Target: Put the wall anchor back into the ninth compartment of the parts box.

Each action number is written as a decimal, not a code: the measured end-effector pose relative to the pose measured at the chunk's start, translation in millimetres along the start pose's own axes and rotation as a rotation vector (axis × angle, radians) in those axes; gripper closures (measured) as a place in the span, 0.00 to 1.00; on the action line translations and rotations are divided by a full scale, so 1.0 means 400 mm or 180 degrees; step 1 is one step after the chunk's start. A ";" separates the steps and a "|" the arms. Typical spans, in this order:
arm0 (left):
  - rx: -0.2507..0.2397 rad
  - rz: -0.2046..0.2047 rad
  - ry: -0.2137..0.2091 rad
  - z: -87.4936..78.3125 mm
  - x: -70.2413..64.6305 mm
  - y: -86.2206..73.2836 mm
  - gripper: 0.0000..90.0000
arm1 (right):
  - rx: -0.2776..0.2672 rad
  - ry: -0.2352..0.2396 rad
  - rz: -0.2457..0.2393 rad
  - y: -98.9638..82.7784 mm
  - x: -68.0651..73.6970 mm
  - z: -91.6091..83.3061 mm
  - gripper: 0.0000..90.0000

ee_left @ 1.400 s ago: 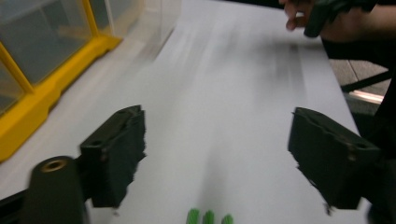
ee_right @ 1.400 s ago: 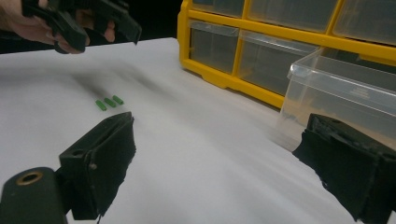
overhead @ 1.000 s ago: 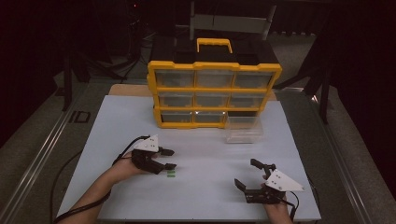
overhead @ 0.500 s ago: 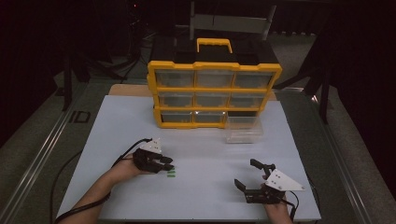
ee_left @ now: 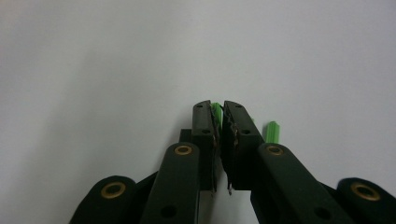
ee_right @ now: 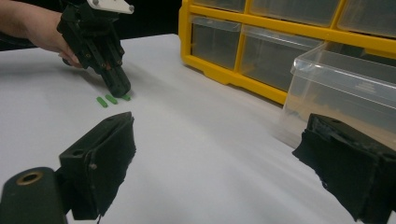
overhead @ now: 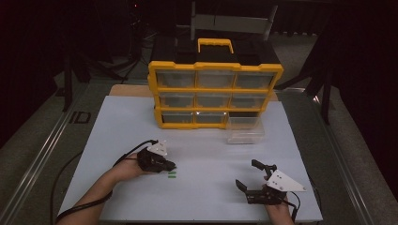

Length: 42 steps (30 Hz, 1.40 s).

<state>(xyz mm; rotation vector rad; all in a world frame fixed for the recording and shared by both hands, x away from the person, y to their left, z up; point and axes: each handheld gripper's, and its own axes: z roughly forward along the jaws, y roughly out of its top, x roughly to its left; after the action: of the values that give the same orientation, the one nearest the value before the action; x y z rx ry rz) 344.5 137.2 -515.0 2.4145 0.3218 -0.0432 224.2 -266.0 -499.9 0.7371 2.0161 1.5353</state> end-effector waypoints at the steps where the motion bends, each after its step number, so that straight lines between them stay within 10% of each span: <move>1: 0.0009 -0.0019 -0.0003 0.000 0.000 0.002 0.94 | -0.0001 -0.0001 -0.0008 0.000 0.000 0.000 0.11; 10: 0.0050 -0.0122 0.0066 -0.025 0.006 0.041 0.95 | -0.0006 0.0002 0.0013 0.000 -0.001 -0.001 0.11; 42: -0.0194 0.0344 -0.0075 -0.163 0.010 0.365 0.95 | -0.0058 -0.0022 0.0018 0.003 -0.005 -0.008 0.11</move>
<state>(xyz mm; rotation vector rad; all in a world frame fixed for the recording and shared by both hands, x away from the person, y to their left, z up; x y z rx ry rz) 380.1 73.5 -372.6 2.3651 0.1791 -0.0133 223.4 -269.4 -497.9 0.7408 1.9942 1.5503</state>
